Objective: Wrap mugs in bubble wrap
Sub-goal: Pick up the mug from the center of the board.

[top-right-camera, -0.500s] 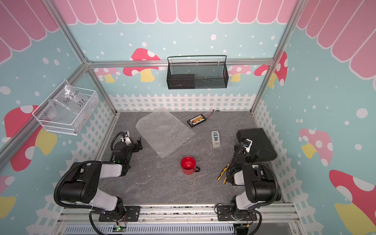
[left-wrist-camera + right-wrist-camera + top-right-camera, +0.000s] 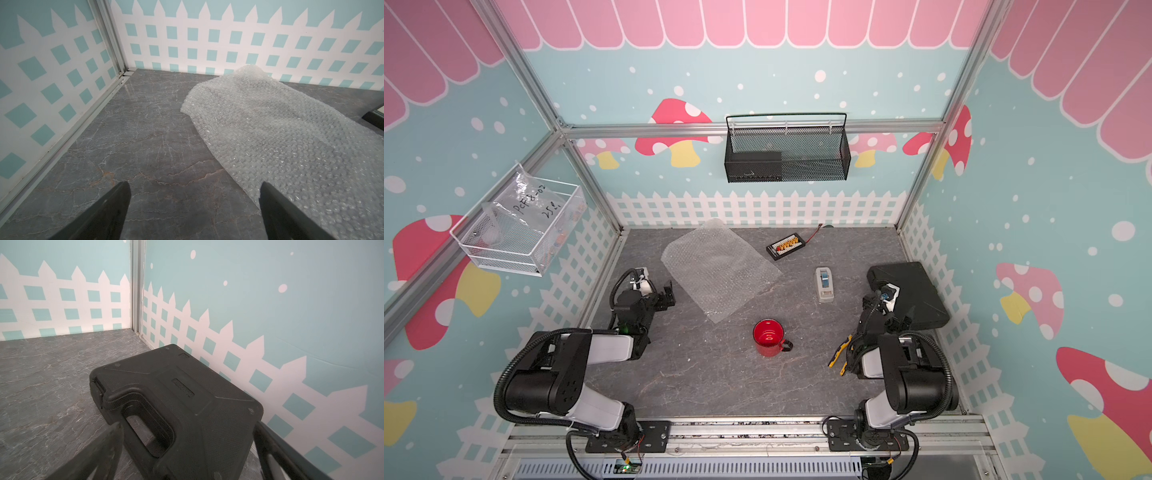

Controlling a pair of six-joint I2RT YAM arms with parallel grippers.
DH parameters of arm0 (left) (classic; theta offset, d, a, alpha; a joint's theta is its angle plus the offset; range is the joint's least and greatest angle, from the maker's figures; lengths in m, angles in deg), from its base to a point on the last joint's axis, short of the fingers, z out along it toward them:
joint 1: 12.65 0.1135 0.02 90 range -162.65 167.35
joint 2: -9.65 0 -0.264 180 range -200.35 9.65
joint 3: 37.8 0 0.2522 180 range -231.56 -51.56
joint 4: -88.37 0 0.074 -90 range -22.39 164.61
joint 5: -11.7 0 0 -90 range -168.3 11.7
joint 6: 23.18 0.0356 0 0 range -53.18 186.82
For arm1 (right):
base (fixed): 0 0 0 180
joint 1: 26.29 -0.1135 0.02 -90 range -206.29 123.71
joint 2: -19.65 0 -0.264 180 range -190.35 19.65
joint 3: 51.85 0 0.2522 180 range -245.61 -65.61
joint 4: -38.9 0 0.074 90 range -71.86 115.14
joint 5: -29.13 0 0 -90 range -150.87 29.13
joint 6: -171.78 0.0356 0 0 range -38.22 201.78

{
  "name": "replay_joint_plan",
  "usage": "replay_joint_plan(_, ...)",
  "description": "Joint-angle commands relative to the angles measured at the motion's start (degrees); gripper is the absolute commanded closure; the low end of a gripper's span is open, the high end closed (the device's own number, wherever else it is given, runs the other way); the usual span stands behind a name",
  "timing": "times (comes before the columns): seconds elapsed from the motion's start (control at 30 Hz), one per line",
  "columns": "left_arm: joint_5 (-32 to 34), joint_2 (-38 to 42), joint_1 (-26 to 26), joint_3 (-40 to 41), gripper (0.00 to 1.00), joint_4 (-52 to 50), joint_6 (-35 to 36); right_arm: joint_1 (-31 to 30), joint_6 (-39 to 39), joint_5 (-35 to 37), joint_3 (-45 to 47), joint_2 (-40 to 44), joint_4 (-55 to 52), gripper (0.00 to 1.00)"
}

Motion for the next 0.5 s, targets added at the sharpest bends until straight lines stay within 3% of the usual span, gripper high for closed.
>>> replay_joint_plan(0.0,-1.2,0.0,0.5,-0.5,0.01,0.1,0.1,-0.1,-0.5,0.3,-0.1,-0.3,1.2,0.0)
replay_joint_plan(0.23,-1.2,0.0,0.5,-0.5,0.01,0.2,0.0,-0.1,-0.5,0.3,-0.1,-0.3,1.3,0.0)
replay_joint_plan(0.33,-1.2,0.2,0.6,-0.2,0.01,0.9,0.1,-0.1,-2.1,-3.6,-0.2,-0.2,1.1,0.0)
replay_joint_plan(0.47,-0.5,8.1,0.3,0.0,0.01,-5.4,0.2,-0.1,-2.5,-5.3,0.7,2.8,0.4,0.0)
